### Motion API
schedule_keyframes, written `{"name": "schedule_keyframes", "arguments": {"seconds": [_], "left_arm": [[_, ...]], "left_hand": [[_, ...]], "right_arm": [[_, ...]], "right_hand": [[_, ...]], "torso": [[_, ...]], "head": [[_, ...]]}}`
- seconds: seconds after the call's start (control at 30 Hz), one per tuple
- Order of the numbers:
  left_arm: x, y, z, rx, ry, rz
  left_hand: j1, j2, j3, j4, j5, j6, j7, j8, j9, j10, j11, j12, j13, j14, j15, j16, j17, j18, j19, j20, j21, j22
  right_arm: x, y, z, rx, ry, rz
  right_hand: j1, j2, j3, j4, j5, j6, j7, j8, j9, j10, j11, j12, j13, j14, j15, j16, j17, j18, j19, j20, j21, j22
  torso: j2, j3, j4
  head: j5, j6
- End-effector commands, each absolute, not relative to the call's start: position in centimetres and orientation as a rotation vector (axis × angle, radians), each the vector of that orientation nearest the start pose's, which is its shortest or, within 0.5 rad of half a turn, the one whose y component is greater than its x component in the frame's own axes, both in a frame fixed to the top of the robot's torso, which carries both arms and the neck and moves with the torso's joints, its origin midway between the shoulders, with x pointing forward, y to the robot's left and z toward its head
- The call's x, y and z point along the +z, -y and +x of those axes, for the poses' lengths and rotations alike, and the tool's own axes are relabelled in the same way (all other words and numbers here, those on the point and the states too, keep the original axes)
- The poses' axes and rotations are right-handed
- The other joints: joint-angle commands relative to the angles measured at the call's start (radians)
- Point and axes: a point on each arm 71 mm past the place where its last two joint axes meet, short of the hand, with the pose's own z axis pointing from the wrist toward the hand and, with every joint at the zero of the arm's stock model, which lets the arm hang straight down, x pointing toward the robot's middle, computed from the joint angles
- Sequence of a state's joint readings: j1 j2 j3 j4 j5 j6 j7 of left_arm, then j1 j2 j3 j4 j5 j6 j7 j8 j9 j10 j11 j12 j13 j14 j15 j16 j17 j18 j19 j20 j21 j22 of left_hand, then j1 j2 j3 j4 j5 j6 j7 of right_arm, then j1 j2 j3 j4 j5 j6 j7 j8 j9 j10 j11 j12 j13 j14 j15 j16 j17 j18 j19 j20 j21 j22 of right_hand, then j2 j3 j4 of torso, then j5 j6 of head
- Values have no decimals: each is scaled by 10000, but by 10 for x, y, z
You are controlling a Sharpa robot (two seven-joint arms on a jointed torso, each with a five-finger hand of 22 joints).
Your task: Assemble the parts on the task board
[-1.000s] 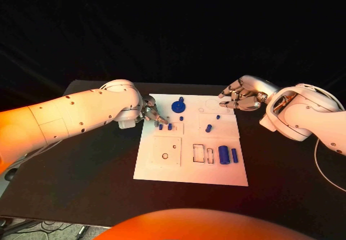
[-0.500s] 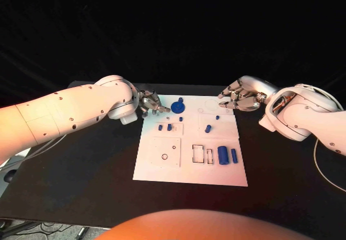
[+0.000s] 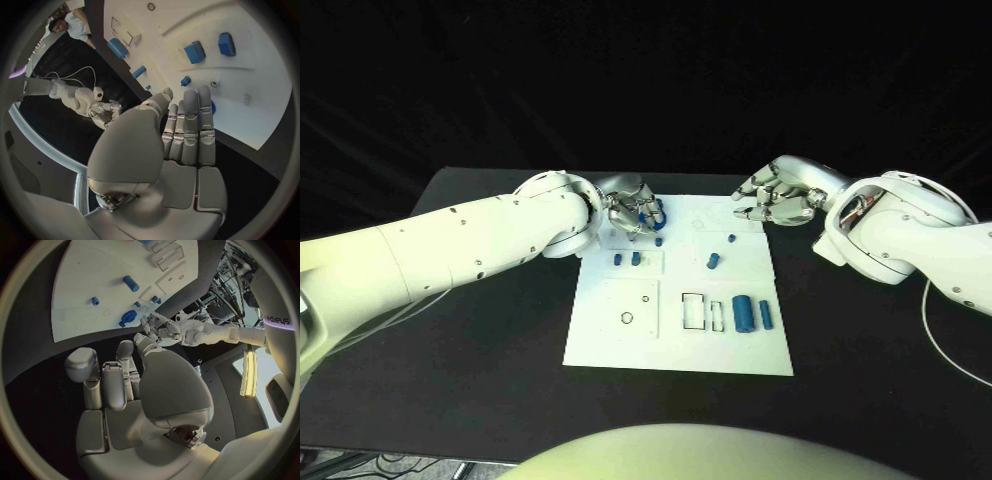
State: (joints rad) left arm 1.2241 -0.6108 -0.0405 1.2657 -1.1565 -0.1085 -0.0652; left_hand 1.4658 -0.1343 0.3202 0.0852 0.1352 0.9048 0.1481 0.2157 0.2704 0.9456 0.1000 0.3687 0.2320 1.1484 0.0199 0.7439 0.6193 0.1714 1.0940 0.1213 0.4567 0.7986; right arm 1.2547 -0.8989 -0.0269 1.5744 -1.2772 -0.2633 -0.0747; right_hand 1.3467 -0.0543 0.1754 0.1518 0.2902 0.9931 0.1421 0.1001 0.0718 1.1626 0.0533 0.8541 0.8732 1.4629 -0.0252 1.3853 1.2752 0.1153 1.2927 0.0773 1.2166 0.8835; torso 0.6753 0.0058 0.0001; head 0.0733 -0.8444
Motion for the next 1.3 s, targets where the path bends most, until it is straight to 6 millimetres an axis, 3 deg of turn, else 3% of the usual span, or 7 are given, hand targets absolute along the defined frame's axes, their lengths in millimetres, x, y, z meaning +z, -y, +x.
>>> {"name": "schedule_keyframes", "arguments": {"seconds": [0.03, 0.13, 0.3, 0.33, 0.53, 0.87, 1.3], "left_arm": [[-199, -142, 529, -7885, -17855, 1708], [-204, -138, 530, -7469, -17837, 2195], [-213, -132, 530, -6917, -18038, 2684], [-213, -132, 530, -6901, -18049, 2696], [-219, -127, 530, -6479, -18327, 2989], [-224, -124, 532, -6083, -18640, 3206], [-231, -120, 534, -5773, -19006, 3385]], "left_hand": [[-32, -20, -23, -91, -22, 170, -35, -125, -170, 131, -47, -166, -270, 324, -30, 140, -8, 132, 277, -36, 28, 6], [-122, -20, -66, -122, -14, 370, -65, -303, -399, 359, -102, -333, -605, 832, -98, 690, 178, 119, 791, -108, 260, 102], [-251, -20, -54, -134, -15, 676, -105, -509, -681, 634, -142, -555, -1035, 2126, -161, 3322, 2676, 102, 1478, -167, 731, 409], [-256, -19, -50, -134, -15, 690, -106, -518, -694, 650, -144, -565, -1053, 2165, -163, 3421, 2773, 99, 1508, -170, 765, 435], [-323, -10, 62, -158, -13, 1028, -123, -646, -899, 999, -189, -753, -1385, 2879, -197, 5182, 4605, -290, 2545, -225, 3375, 2340], [-307, 35, 242, -227, -9, 1255, -137, -724, -1025, 1285, -215, -887, -1573, 3173, -234, 5884, 5352, -487, 2945, -245, 4656, 3315], [-268, 91, 454, -350, -11, 1585, -208, -695, -1077, 1664, -310, -948, -1620, 3291, -316, 6058, 5432, -622, 3219, -307, 5558, 3995]], "right_arm": [[-154, 210, 485, 7556, -17036, -472], [-154, 209, 485, 7573, -17038, -484], [-154, 209, 485, 7584, -17044, -493], [-154, 209, 485, 7584, -17044, -493], [-154, 209, 485, 7591, -17049, -499], [-154, 208, 485, 7619, -17048, -518], [-154, 207, 485, 7634, -17061, -533]], "right_hand": [[65, 0, 33, 48, 49, -80, 16, 63, -12, 47, -15, 23, -9, 482, -5, -66, -8, 105, -80, 7, -30, -9], [65, 0, 33, 48, 49, -80, 16, 63, -12, 47, -15, 23, -9, 482, -5, -66, -8, 105, -80, 7, -30, -9], [65, 0, 33, 48, 49, -80, 16, 63, -12, 47, -15, 23, -9, 482, -5, -66, -8, 105, -80, 7, -30, -9], [65, 0, 33, 48, 49, -80, 16, 63, -12, 47, -15, 23, -9, 482, -5, -66, -8, 105, -80, 7, -30, -9], [65, 0, 33, 48, 49, -80, 16, 63, -12, 47, -15, 23, -9, 482, -5, -66, -8, 105, -80, 7, -30, -9], [78, 8, 51, 55, 63, -80, 15, 66, -13, 54, -16, 39, 3, 484, -5, -63, -1, 104, -76, 7, -28, -3], [78, 8, 51, 55, 63, -80, 15, 66, -13, 54, -16, 39, 3, 484, -5, -63, -1, 104, -76, 7, -28, -3]], "torso": [[-2, 11, 2], [7, 4, -4], [13, 6, -6], [14, 6, -8], [6, 7, 5], [-6, 3, 4], [-1, 1, 11]], "head": [[-14, 8], [-30, 34], [-47, 17], [-48, 16], [-77, -13], [-83, -23], [-111, -67]]}}
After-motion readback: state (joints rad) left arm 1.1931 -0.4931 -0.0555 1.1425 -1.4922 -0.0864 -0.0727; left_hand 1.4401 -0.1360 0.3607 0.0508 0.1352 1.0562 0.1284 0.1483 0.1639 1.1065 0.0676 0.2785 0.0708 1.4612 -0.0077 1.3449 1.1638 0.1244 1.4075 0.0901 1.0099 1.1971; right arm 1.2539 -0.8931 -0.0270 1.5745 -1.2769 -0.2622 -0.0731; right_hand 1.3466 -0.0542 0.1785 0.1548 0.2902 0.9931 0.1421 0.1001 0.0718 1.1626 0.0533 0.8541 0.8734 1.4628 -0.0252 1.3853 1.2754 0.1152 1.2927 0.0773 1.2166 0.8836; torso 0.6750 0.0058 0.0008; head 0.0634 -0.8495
